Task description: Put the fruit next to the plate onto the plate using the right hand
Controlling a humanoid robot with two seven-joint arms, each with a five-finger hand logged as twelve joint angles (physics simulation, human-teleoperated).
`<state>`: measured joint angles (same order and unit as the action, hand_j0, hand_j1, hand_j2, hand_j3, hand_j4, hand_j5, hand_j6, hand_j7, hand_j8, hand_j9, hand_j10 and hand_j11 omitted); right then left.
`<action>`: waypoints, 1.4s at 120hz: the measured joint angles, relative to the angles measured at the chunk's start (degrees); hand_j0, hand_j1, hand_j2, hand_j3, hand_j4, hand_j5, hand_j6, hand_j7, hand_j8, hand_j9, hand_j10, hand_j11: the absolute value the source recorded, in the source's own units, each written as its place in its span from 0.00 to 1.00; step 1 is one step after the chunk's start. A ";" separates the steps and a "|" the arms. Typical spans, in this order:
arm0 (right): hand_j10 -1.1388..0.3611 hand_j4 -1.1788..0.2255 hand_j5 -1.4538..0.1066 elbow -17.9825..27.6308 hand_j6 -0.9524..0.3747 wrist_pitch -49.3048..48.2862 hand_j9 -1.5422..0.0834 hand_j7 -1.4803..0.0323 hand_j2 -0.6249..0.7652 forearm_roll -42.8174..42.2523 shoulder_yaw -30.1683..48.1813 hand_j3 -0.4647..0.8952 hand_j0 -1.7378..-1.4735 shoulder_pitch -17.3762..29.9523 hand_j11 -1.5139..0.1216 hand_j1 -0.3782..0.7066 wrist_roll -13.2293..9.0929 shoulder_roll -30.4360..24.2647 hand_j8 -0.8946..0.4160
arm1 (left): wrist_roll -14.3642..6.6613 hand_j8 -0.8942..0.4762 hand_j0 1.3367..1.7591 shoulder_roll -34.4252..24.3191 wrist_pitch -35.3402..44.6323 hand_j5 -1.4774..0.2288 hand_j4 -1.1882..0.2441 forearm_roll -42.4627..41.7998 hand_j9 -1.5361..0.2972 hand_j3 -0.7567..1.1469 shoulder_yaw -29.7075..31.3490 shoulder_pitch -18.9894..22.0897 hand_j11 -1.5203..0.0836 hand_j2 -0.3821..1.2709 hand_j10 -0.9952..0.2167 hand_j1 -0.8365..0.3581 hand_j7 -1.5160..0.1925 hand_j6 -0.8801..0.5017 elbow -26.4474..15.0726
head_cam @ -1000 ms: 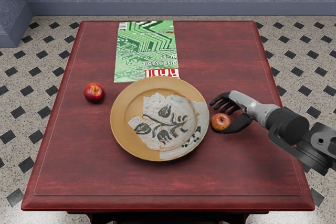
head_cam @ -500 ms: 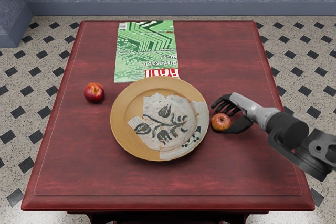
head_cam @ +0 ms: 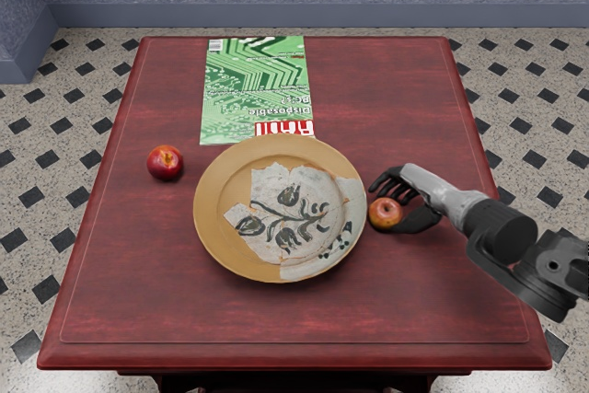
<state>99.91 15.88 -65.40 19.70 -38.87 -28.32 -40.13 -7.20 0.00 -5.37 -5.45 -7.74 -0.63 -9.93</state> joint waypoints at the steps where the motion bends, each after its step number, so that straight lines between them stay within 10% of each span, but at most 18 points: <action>1: 0.44 0.50 0.53 -0.01 0.36 -0.01 0.57 0.57 0.40 -0.01 0.00 0.34 0.30 -0.01 0.55 0.55 0.00 0.04 0.32 | 0.00 0.65 0.76 0.00 0.00 0.87 0.83 0.00 0.84 0.40 0.00 0.01 0.95 0.23 0.82 0.99 0.89 0.64 0.00; 42: 0.43 0.49 0.52 -0.06 0.38 -0.96 0.56 0.56 0.39 0.05 0.03 0.34 0.30 -0.37 0.54 0.57 -0.13 0.82 0.32 | 0.00 0.65 0.76 0.00 0.00 0.87 0.83 0.00 0.84 0.40 0.00 0.02 0.95 0.23 0.82 0.99 0.89 0.64 0.00; 90: 0.33 0.39 0.40 0.02 0.35 -2.87 0.44 0.43 0.63 0.87 1.00 0.34 0.30 -0.43 0.42 0.63 -0.07 -2.25 0.28 | 0.00 0.65 0.76 0.00 0.00 0.87 0.83 0.00 0.84 0.40 0.00 0.01 0.95 0.23 0.82 0.99 0.89 0.64 0.00; 168: 0.32 0.37 0.36 -0.03 0.38 -19.10 0.40 0.40 0.62 9.71 13.15 0.34 0.30 -0.43 0.38 0.64 0.03 -6.37 0.32 | 0.00 0.65 0.76 0.00 -0.02 0.87 0.83 0.00 0.84 0.40 0.00 0.02 0.95 0.23 0.82 0.99 0.89 0.64 0.00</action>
<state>99.89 -3.21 -55.69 32.84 -39.29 -28.29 -46.50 -7.21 0.00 -5.38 -5.45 -7.74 -0.62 -9.93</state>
